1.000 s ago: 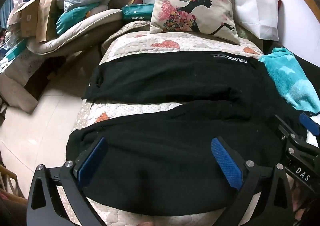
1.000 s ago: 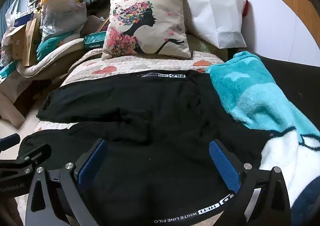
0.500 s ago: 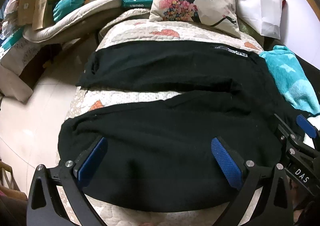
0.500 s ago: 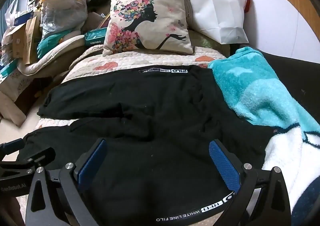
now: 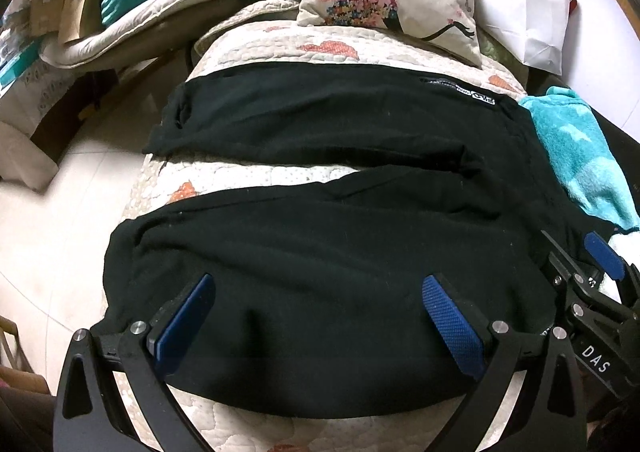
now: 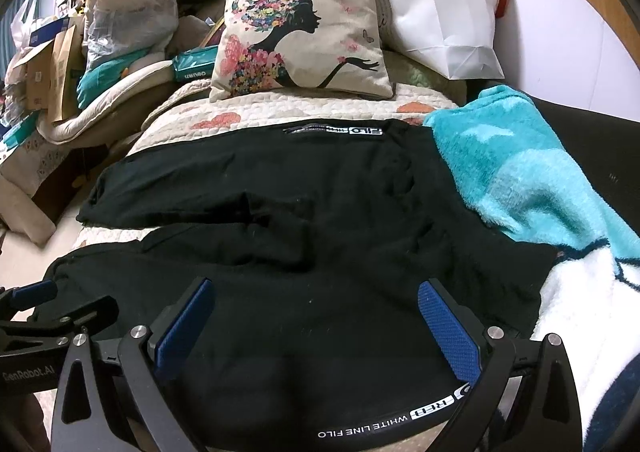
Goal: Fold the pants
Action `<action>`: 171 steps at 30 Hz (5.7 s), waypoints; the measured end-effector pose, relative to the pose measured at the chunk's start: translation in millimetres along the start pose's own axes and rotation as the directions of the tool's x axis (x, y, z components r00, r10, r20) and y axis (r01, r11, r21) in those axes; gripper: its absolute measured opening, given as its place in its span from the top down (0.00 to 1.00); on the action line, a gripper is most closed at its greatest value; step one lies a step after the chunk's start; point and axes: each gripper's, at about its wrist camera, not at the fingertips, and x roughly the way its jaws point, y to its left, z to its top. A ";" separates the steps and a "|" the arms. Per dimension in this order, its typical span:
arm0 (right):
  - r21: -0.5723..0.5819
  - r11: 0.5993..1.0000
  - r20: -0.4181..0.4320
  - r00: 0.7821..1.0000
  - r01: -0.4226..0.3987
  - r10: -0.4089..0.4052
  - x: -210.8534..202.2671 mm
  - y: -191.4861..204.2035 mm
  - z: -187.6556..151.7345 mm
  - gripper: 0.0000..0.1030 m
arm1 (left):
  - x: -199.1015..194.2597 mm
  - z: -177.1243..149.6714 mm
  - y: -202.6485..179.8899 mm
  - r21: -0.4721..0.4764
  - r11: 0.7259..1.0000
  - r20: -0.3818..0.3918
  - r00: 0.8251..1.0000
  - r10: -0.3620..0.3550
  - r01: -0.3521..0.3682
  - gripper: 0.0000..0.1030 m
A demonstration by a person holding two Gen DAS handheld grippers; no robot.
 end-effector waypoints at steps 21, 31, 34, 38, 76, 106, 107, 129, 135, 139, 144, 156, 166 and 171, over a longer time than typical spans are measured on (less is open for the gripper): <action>-0.004 1.000 -0.003 1.000 -0.002 0.002 0.1 3.0 -2.5 0.00 | -0.3 0.1 0.7 -0.006 1.000 -0.005 1.000 -0.004 0.004 0.00; -0.003 1.000 -0.005 1.000 -0.002 0.002 0.2 3.1 -2.3 0.00 | -0.6 -0.3 0.3 -0.005 1.000 -0.006 1.000 -0.004 0.004 0.00; -0.004 1.000 -0.006 1.000 -0.002 0.002 -0.1 3.8 -3.2 0.00 | -0.9 -0.7 0.1 -0.006 1.000 -0.008 1.000 -0.004 0.003 0.00; -0.003 1.000 -0.006 1.000 -0.002 0.002 0.3 3.2 -2.4 0.00 | -0.6 -0.3 0.2 -0.006 1.000 -0.007 1.000 -0.004 0.004 0.00; 0.012 1.000 -0.027 1.000 0.004 -0.003 2.9 -0.9 -6.1 0.00 | 32.1 -6.9 7.6 0.023 0.997 -0.087 0.993 0.081 -0.080 0.00; -0.083 0.997 0.075 0.997 0.003 0.003 -42.0 -6.5 38.6 0.00 | -32.3 46.4 34.2 -0.052 0.999 0.102 0.995 0.003 0.003 0.09; -0.102 0.995 0.086 0.996 0.000 0.009 -46.1 -6.7 45.9 0.00 | -38.2 57.9 37.3 -0.047 0.999 0.132 0.991 0.008 -0.002 0.09; -0.201 0.953 -0.264 0.949 -0.228 0.172 160.8 -36.9 187.1 0.04 | 91.0 203.8 142.3 -0.101 0.995 0.051 0.998 0.022 -0.017 0.09; -0.237 0.934 -0.307 0.932 -0.268 0.190 207.9 -25.0 192.8 0.08 | 119.8 204.0 158.5 -0.132 0.991 0.021 1.000 0.009 -0.006 0.09; -0.257 0.925 -0.327 0.926 -0.280 0.189 228.2 -19.4 193.1 0.08 | 140.2 199.9 155.7 -0.112 0.993 -0.004 1.000 0.028 -0.029 0.09; -0.251 0.927 -0.356 0.917 -0.280 0.180 250.1 -18.6 182.9 0.07 | 153.3 192.8 141.6 -0.067 0.997 -0.035 0.999 0.028 -0.030 0.14; -0.137 0.936 -0.339 0.903 -0.325 0.264 232.1 -36.5 180.9 0.86 | 126.5 197.1 106.2 0.055 0.998 -0.007 0.999 0.033 -0.033 0.85; -0.165 0.943 -0.322 0.920 -0.289 0.226 206.3 -29.0 180.6 0.93 | 94.0 203.4 102.5 0.050 0.999 0.071 0.997 0.009 -0.013 0.85; -0.177 0.947 -0.306 0.929 -0.270 0.208 184.9 -27.5 179.5 0.94 | 81.4 203.2 99.7 0.062 0.998 0.100 0.995 0.009 -0.015 0.85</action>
